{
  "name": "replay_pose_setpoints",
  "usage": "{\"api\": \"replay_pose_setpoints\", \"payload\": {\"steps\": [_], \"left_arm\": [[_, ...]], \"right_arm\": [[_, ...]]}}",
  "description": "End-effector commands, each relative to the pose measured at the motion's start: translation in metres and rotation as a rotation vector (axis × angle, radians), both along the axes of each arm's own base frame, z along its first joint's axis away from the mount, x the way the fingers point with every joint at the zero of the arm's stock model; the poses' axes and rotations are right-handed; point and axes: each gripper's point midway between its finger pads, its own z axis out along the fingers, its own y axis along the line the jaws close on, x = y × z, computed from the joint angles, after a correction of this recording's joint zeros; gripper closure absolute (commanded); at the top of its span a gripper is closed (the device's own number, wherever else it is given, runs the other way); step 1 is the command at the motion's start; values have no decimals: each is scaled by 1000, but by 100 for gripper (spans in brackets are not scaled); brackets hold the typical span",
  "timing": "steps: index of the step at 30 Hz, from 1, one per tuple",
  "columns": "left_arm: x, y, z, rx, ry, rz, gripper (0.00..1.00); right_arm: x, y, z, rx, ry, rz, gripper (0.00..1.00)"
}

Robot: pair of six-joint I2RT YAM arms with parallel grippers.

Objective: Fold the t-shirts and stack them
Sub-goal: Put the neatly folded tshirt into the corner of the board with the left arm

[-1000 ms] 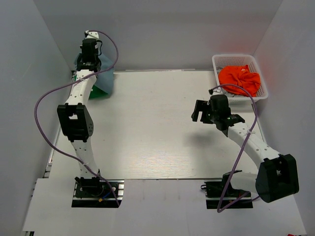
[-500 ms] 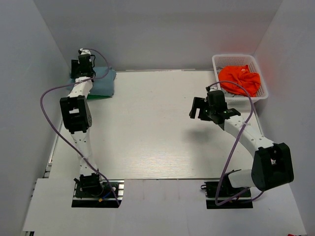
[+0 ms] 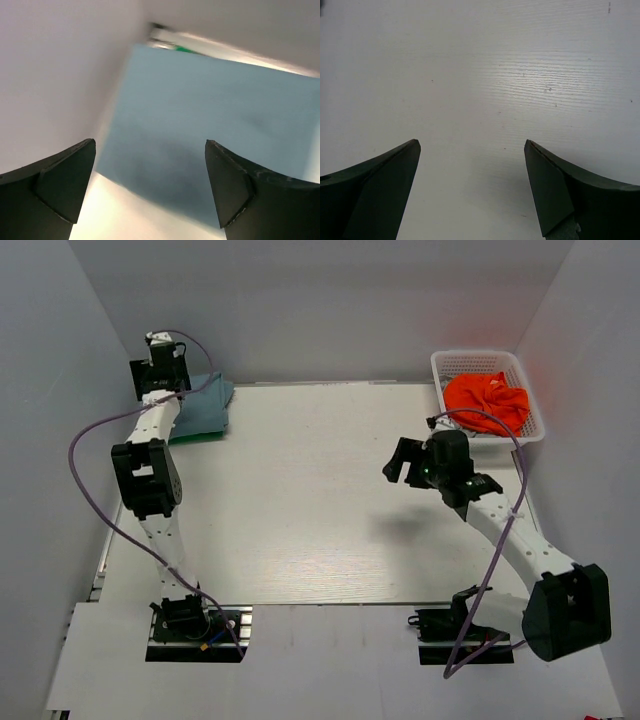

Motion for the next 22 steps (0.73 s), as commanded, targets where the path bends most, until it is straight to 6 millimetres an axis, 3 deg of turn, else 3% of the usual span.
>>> {"api": "replay_pose_setpoints", "payload": {"steps": [1, 2, 3, 4, 5, 6, 7, 9, 10, 11, 12, 13, 14, 15, 16, 17, 22], "left_arm": [[-28, -81, 70, -306, -123, -174, 0], [-41, -106, 94, -365, -158, -263, 0], [-52, -139, 95, -411, -161, -319, 0], [-70, -157, 59, -438, -119, -331, 0], [-85, -171, 55, -456, -138, -322, 0], [-107, -211, 82, -512, -221, -404, 0], [-140, -230, 34, -561, -125, -416, 0], [-183, -271, 20, -659, -122, -492, 0], [-225, -298, 7, -694, -121, -572, 0], [-250, -318, 0, -748, -102, -651, 0], [-288, -336, -15, -834, -77, -695, 0], [-303, -341, -38, -848, -16, -690, 0], [-320, -348, -28, -890, -40, -750, 0], [-338, -347, -50, -901, 3, -745, 0], [-347, -349, -53, -924, 9, -730, 0], [-353, -346, -58, -920, 23, -715, 0], [-346, -329, -50, -780, 5, -663, 0]], "right_arm": [[-5, 9, 14, 80, -54, 24, 10], [-9, 9, 11, 83, -50, 27, 10], [-12, 8, 16, 94, -70, 27, 10], [-16, 7, 7, 98, -58, 21, 10], [-18, 6, 4, 100, -59, 20, 10], [-20, 6, 11, 122, -84, 12, 10], [-29, 4, -5, 120, -49, 9, 10], [-34, 2, 1, 133, -86, 13, 10], [-41, -1, -12, 127, -60, 5, 10], [-44, -5, -12, 121, -69, -6, 10], [-48, -13, -23, 98, -58, -46, 10], [-48, -13, -18, 110, -70, -49, 10], [-51, -17, -22, 109, -83, -64, 10], [-55, -19, -31, 105, -64, -75, 10], [-56, -19, -26, 120, -91, -75, 10], [-61, -21, -39, 114, -72, -78, 10], [-64, -21, -47, 130, -68, -87, 10]]}}
